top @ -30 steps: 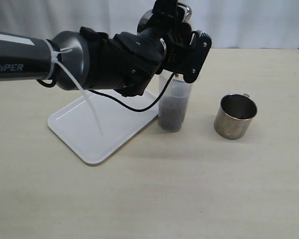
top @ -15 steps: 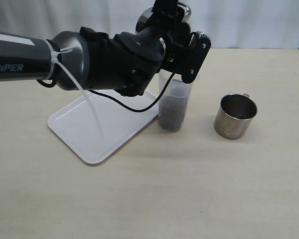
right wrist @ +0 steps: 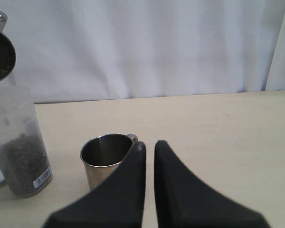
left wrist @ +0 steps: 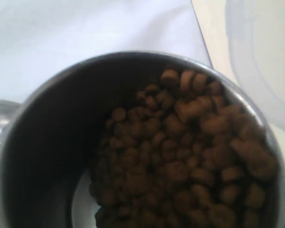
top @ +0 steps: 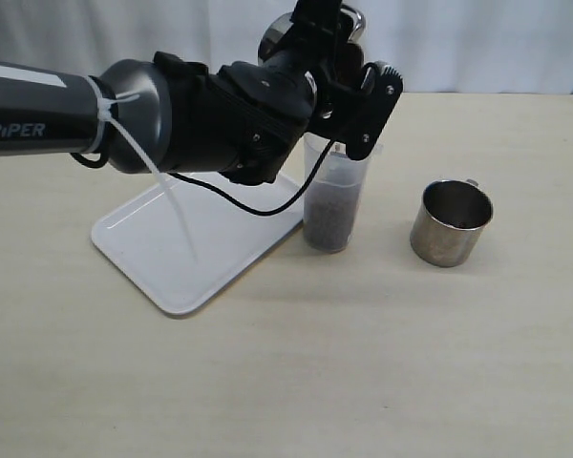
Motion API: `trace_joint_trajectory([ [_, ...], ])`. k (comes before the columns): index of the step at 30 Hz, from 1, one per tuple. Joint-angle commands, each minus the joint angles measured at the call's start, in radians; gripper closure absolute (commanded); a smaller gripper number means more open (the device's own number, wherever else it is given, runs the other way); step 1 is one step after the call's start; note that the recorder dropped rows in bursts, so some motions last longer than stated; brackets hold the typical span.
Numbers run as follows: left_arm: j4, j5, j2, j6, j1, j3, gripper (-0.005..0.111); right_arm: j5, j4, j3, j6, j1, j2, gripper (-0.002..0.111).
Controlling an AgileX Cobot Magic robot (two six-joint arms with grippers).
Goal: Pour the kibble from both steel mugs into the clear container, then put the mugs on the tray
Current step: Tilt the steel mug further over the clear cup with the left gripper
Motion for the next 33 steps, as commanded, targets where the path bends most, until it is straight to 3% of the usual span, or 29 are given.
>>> trace_joint_trajectory([
  [1, 0.019, 0.026, -0.007, 0.011, -0.009, -0.013, 0.107, 0.001, 0.002, 0.004, -0.006, 0.003, -0.003, 0.103],
  [33, 0.019, 0.0, -0.007, 0.074, -0.009, -0.013, 0.107, 0.001, 0.002, 0.004, -0.006, 0.003, -0.003, 0.103],
])
